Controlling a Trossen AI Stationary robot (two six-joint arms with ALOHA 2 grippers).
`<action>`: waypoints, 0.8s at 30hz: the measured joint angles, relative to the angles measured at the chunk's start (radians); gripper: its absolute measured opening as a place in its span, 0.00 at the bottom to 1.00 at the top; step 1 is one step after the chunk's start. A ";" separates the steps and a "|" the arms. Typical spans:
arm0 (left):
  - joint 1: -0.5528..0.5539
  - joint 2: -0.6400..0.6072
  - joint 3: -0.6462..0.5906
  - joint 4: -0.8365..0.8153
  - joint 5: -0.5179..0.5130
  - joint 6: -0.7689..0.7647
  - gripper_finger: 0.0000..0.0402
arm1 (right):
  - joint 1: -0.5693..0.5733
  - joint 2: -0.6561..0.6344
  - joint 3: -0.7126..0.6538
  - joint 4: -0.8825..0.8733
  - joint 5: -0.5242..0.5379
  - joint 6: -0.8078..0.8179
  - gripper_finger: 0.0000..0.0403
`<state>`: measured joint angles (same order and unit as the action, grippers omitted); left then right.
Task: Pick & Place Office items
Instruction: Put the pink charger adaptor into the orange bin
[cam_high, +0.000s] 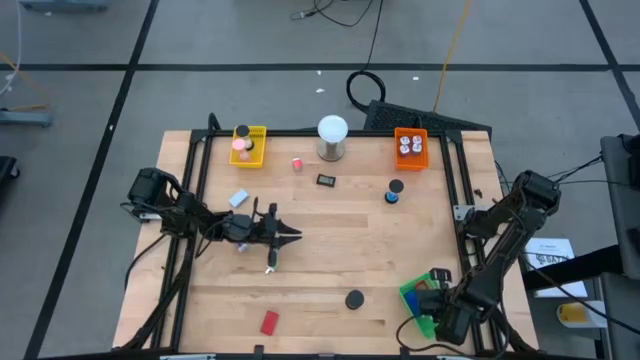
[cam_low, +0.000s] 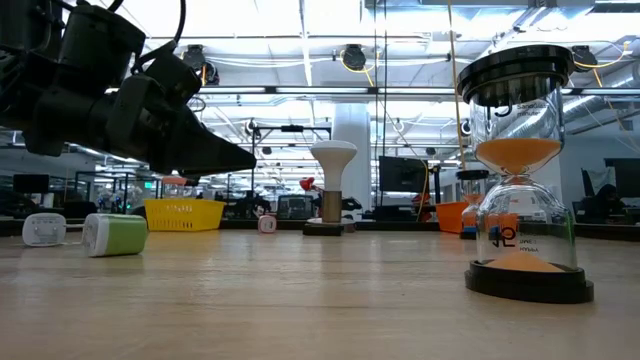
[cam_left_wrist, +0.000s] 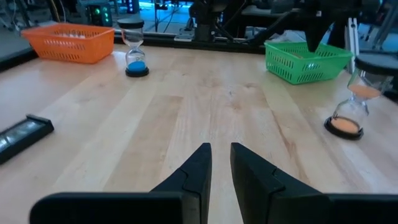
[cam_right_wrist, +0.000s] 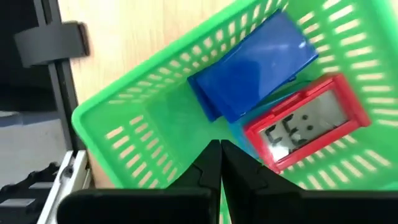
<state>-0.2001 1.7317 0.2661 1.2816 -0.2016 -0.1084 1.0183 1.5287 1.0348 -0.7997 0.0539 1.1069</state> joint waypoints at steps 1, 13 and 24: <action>0.000 0.000 0.001 0.000 0.000 -0.022 0.17 | 0.000 -0.002 0.001 -0.002 0.022 -0.013 0.00; 0.055 0.000 0.099 -0.095 -0.009 -0.026 0.17 | -0.060 -0.101 -0.021 0.067 0.546 -0.387 0.00; 0.062 -0.059 0.104 -0.157 -0.035 0.017 0.08 | -0.312 -0.306 -0.450 0.924 0.501 -0.857 0.00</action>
<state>-0.1379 1.6724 0.3702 1.1242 -0.2370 -0.0912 0.7064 1.2230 0.5851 0.1241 0.5548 0.2498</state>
